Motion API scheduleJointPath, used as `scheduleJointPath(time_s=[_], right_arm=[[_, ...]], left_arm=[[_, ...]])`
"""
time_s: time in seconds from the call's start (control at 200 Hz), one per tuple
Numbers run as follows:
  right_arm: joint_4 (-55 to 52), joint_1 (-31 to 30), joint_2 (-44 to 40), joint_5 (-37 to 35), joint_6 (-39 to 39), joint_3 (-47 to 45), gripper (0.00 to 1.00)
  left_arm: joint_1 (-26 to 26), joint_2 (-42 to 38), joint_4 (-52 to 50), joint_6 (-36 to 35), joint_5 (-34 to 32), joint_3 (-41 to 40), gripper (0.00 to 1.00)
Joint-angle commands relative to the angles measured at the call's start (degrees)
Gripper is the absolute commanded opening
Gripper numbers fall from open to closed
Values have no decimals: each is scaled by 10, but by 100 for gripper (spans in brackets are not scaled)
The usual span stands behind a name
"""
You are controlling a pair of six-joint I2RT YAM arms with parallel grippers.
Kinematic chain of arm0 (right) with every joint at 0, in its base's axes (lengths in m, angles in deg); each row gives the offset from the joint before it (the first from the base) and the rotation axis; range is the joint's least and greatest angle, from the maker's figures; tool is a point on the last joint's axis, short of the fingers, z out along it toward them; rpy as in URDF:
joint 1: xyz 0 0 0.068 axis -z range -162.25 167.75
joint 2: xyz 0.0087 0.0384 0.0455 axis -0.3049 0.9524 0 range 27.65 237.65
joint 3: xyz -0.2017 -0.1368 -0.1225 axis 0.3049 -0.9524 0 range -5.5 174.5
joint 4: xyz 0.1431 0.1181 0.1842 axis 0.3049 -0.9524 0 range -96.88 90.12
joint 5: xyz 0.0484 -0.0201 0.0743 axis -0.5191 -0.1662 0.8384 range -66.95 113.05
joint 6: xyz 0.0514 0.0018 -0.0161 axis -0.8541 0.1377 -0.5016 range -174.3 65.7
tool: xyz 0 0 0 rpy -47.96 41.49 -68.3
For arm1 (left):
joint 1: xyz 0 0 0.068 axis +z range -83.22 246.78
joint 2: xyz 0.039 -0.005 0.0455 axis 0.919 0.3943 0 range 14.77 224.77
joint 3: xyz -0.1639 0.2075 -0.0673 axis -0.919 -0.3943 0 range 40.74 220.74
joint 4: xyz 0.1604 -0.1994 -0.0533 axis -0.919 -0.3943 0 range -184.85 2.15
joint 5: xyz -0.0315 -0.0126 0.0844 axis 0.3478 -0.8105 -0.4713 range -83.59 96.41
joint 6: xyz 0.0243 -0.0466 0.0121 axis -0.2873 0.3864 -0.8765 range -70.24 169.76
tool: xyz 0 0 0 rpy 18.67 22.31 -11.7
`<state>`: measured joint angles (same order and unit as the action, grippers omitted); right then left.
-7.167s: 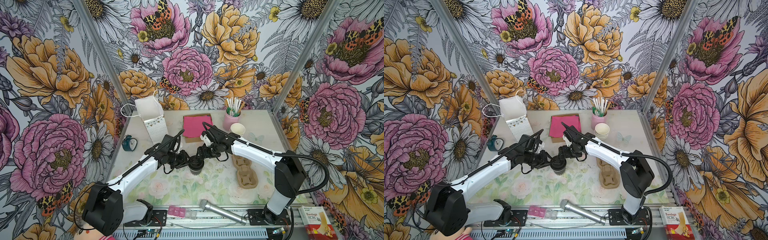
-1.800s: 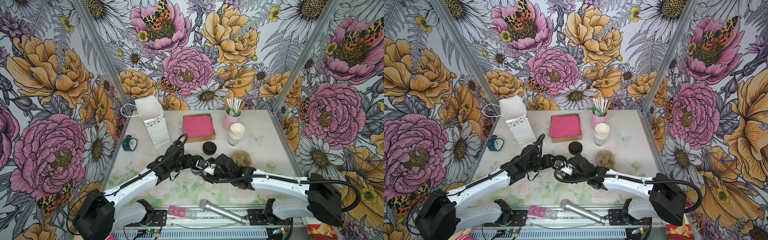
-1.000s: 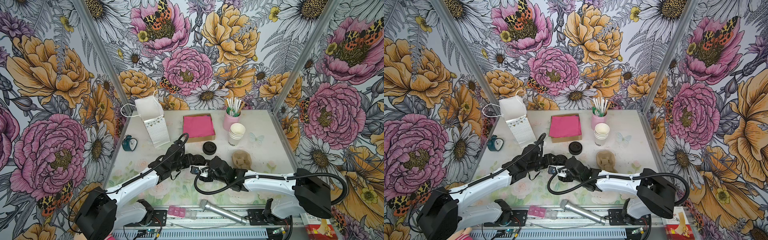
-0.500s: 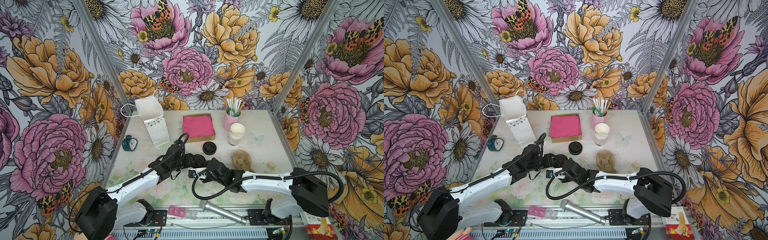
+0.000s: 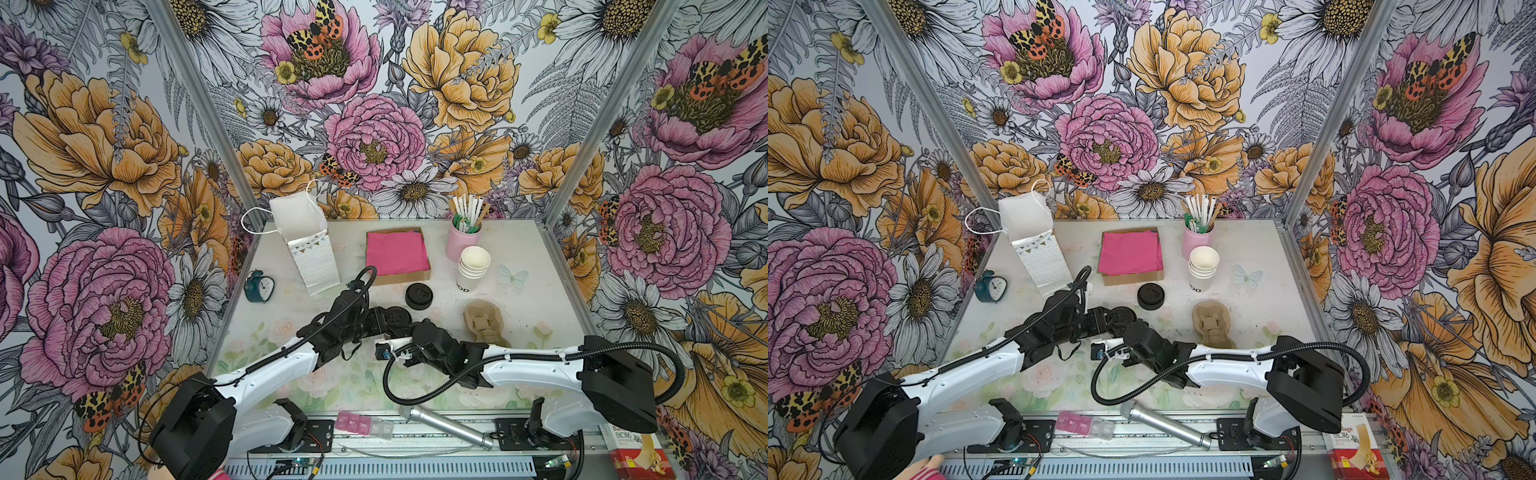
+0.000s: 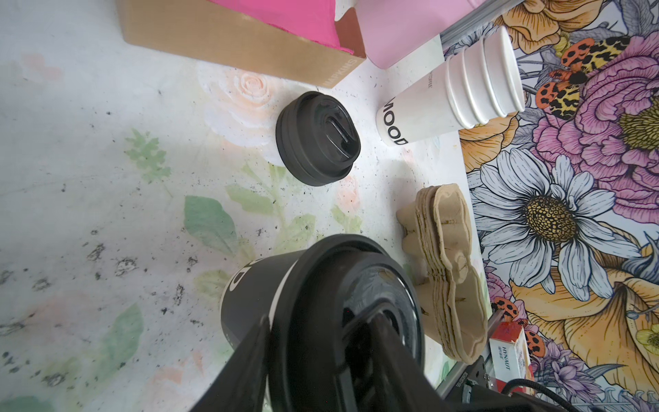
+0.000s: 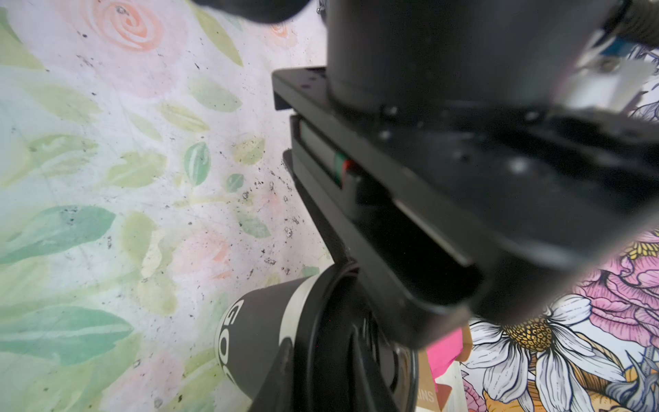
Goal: Pack a coffee takeout order
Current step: Close the lid on the coffee cup.
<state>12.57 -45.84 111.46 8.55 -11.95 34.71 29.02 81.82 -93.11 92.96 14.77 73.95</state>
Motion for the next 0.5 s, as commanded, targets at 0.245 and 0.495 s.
scheduleJointPath(time_s=[0.245, 0.495], right_arm=[[-26, -2, -11, 23, -50, -15, 42], [-13, 0, -55, 73, -106, -4, 56]], left_arm=[[-7, 3, -104, 2, 2, -44, 45], [-8, -3, -104, 2, 0, -53, 45]])
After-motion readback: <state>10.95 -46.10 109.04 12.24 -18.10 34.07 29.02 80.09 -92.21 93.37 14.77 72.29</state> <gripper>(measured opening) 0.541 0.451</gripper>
